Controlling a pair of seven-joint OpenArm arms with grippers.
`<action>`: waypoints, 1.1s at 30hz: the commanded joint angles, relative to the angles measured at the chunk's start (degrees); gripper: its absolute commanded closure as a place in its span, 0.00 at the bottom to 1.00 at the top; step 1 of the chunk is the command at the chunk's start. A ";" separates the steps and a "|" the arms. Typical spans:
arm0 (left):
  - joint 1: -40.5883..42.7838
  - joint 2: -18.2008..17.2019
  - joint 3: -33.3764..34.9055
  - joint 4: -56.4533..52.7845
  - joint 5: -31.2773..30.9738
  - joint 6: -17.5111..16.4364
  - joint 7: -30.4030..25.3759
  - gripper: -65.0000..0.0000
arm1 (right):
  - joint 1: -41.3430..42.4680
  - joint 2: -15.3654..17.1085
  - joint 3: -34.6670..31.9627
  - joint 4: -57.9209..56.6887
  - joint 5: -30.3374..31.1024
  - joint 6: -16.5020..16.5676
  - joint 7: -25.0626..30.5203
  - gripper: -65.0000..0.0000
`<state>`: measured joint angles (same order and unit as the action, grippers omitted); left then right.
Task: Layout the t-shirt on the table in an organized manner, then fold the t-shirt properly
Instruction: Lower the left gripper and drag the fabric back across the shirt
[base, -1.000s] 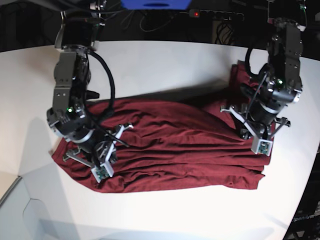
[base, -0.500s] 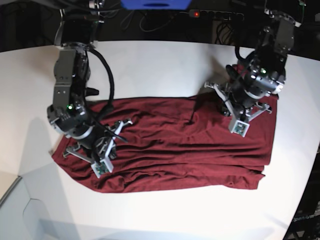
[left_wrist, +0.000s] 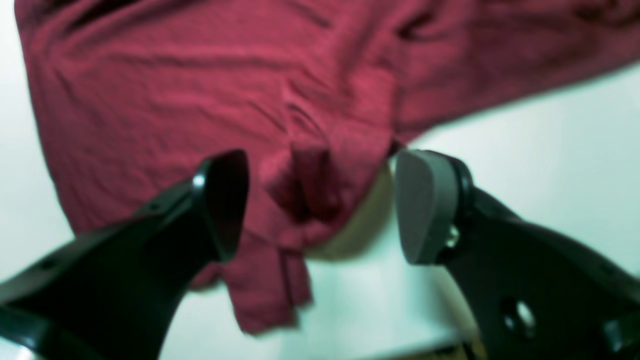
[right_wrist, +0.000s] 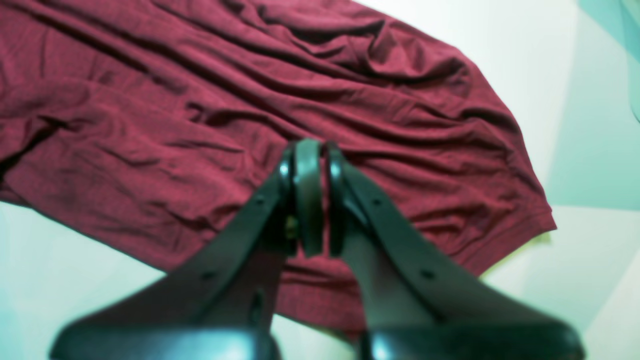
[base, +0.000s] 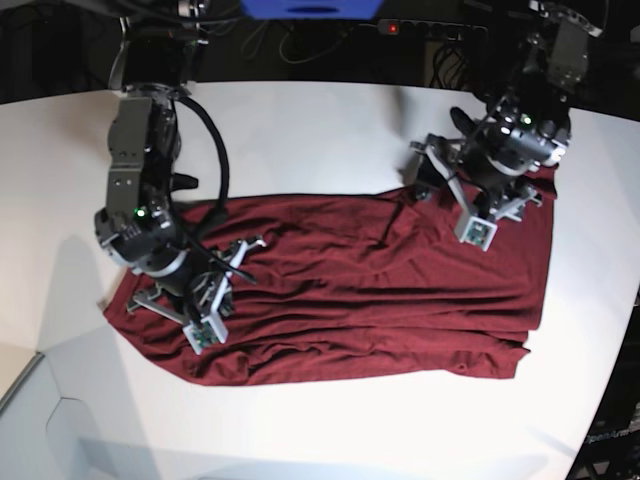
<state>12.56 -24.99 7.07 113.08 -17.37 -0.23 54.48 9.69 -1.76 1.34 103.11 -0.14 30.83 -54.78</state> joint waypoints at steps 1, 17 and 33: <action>1.64 -0.72 -0.26 1.69 0.09 0.01 -0.37 0.32 | 0.72 0.05 0.02 1.20 0.63 -0.10 1.47 0.99; 12.01 0.42 -12.48 -3.49 -0.17 -0.08 -1.07 0.32 | 0.37 -0.04 0.11 0.76 0.63 -0.02 1.64 0.99; 8.41 1.30 -8.87 -14.13 0.18 -0.08 -0.98 0.55 | -0.33 1.36 0.72 0.76 0.63 -0.02 1.64 0.99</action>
<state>20.86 -23.05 -1.61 99.44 -18.55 -1.23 51.13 8.19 -0.49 1.89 102.98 0.01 30.85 -54.41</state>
